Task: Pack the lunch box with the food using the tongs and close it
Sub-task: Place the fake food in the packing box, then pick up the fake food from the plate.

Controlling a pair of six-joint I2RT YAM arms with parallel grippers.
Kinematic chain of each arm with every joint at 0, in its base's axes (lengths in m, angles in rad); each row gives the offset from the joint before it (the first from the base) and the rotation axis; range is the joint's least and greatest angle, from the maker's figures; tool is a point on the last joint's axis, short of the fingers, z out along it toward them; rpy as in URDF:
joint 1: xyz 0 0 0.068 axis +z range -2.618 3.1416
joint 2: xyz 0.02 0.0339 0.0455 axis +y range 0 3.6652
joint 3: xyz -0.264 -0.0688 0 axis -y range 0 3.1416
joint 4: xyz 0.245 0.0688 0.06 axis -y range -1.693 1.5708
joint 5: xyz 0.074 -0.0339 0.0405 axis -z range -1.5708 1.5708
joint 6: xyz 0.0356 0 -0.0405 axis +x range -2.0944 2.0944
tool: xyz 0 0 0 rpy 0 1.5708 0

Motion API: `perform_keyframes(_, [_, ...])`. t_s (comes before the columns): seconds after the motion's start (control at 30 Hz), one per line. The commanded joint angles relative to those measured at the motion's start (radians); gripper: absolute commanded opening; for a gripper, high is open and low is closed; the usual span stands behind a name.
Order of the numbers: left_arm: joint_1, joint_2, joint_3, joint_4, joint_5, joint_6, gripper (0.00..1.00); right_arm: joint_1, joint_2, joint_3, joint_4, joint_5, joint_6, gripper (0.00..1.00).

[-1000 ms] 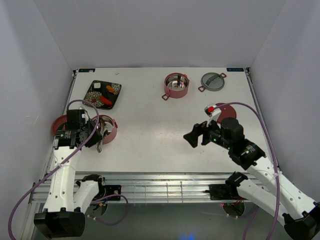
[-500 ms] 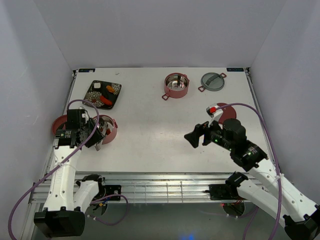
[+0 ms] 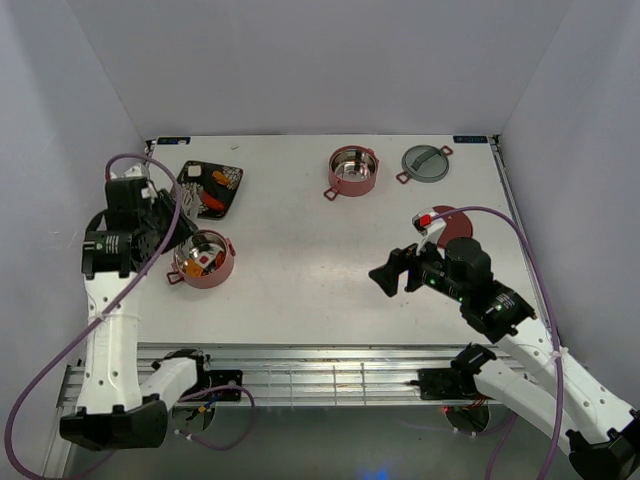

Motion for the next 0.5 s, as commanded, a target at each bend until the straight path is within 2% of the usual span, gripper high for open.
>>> perform_keyframes(0.0, [0.003, 0.085, 0.111, 0.017, -0.012, 0.001, 0.47, 0.005, -0.013, 0.022, 0.022, 0.009, -0.011, 0.90])
perform_keyframes(0.13, [0.003, 0.187, 0.153, 0.070, -0.077, 0.011, 0.47, 0.005, -0.017, 0.019, 0.022, 0.006, -0.012, 0.90])
perform_keyframes(0.47, [0.003, 0.428, 0.156, 0.302, -0.085, 0.038, 0.47, 0.007, -0.023, 0.003, 0.042, -0.041, -0.009, 0.90])
